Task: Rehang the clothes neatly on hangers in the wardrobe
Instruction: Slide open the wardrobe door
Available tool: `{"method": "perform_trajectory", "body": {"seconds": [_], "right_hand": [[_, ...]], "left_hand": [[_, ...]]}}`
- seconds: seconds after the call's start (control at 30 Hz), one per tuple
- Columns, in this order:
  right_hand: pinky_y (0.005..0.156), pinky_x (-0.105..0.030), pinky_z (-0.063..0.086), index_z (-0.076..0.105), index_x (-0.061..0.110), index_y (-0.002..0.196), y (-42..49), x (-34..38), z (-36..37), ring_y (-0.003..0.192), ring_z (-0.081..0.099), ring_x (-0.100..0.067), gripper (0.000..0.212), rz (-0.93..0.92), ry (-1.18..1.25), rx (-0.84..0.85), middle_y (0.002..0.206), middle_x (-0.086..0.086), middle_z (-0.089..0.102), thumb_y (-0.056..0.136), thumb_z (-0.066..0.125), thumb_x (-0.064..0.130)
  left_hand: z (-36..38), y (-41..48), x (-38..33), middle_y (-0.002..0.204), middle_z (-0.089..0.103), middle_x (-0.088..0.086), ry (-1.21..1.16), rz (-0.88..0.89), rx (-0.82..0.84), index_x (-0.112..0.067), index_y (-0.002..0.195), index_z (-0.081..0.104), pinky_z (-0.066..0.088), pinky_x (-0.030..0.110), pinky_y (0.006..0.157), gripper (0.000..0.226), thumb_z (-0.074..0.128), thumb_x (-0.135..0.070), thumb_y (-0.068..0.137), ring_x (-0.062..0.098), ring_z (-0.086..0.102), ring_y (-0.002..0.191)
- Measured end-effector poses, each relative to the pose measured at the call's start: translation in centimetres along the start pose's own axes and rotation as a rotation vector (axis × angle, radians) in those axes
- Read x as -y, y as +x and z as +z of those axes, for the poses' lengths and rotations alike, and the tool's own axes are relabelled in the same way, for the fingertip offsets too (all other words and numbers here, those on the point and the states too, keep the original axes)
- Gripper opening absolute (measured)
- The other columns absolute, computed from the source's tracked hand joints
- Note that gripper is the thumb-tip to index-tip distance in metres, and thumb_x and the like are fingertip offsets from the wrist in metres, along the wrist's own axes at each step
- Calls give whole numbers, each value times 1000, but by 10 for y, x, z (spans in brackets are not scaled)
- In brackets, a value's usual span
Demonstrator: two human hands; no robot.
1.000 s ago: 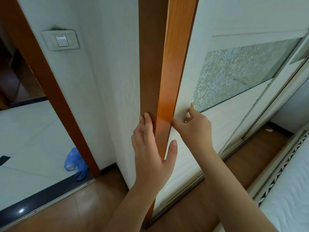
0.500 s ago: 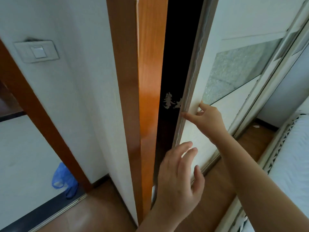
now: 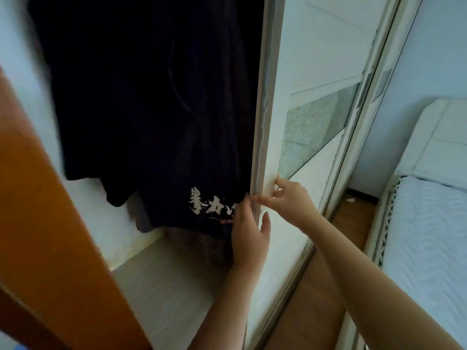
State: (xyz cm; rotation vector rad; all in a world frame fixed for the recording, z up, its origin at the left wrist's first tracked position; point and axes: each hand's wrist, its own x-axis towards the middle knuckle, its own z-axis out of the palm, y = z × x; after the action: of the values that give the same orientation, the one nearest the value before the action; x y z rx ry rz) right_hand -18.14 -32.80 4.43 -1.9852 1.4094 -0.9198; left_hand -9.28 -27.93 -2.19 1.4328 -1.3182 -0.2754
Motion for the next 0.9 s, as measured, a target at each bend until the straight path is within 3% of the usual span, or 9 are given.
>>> {"method": "perform_trajectory", "body": {"seconds": [0.1, 0.2, 0.27, 0.37, 0.47, 0.53, 0.67, 0.77, 0.9], "right_hand": [[49, 2, 37, 52, 7, 127, 22, -18, -12, 76, 56, -6, 71, -11, -35, -9, 109, -9, 70, 71, 70, 47], [50, 2, 37, 48, 8, 131, 42, -34, -24, 70, 55, -3, 75, -10, -78, -23, 102, -5, 71, 71, 69, 48], [53, 0, 38, 45, 11, 133, 55, -44, -34, 81, 62, -6, 76, -18, -109, -31, 105, -2, 70, 72, 67, 50], [77, -13, 38, 38, 13, 136, 73, -53, -52, 113, 54, -19, 77, -49, -177, -50, 129, -7, 55, 74, 67, 48], [101, -24, 32, 10, 17, 146, 96, -53, -73, 132, 34, -21, 98, -77, -104, -94, 147, -9, 27, 73, 70, 45], [109, -29, 25, 1, 15, 147, 116, -48, -82, 139, 23, -22, 107, -83, -25, -127, 151, -8, 16, 72, 71, 46], [101, -24, 23, 5, 13, 144, 164, -53, -95, 137, 23, -24, 103, -49, 140, -191, 149, -7, 15, 72, 73, 39], [111, -37, 25, 0, 16, 145, 186, -70, -101, 139, 21, -28, 105, -30, 186, -196, 153, -10, 10, 72, 73, 36], [115, -48, 22, -6, 16, 146, 212, -92, -114, 143, 11, -31, 110, -7, 164, -172, 155, -12, 3, 72, 72, 38]], "left_hand": [[23, 22, 0, 114, 60, 8, 26, 52, -49, -7, 120, 54, 46, 22, 85, 56, 40, -45, 82, 21, 60, 106], [48, 41, -1, 109, 63, 7, 63, 47, -73, -9, 114, 57, 54, 31, 79, 57, 41, -50, 77, 23, 63, 99], [65, 53, -3, 107, 64, 6, 61, 26, -76, -10, 111, 59, 55, 35, 76, 57, 41, -51, 74, 24, 64, 96], [91, 72, -6, 103, 66, 4, 51, -11, -46, -14, 107, 59, 54, 36, 73, 50, 48, -50, 75, 22, 65, 92], [117, 90, -9, 103, 65, 2, 49, -27, -21, -14, 111, 58, 54, 29, 75, 37, 64, -33, 81, 16, 65, 92], [129, 99, -12, 100, 65, 1, 64, -41, -3, -13, 109, 58, 53, 26, 74, 34, 66, -31, 81, 15, 64, 90], [155, 127, -12, 106, 65, 1, 103, -79, 80, -13, 109, 56, 54, 32, 81, 40, 66, -37, 79, 16, 63, 96], [170, 147, -13, 106, 64, 2, 145, -52, 156, -11, 109, 55, 53, 34, 83, 44, 67, -39, 77, 18, 62, 98], [187, 172, -23, 107, 61, 4, 235, 21, 255, -11, 112, 52, 49, 24, 79, 47, 60, -47, 81, 17, 61, 98]]}}
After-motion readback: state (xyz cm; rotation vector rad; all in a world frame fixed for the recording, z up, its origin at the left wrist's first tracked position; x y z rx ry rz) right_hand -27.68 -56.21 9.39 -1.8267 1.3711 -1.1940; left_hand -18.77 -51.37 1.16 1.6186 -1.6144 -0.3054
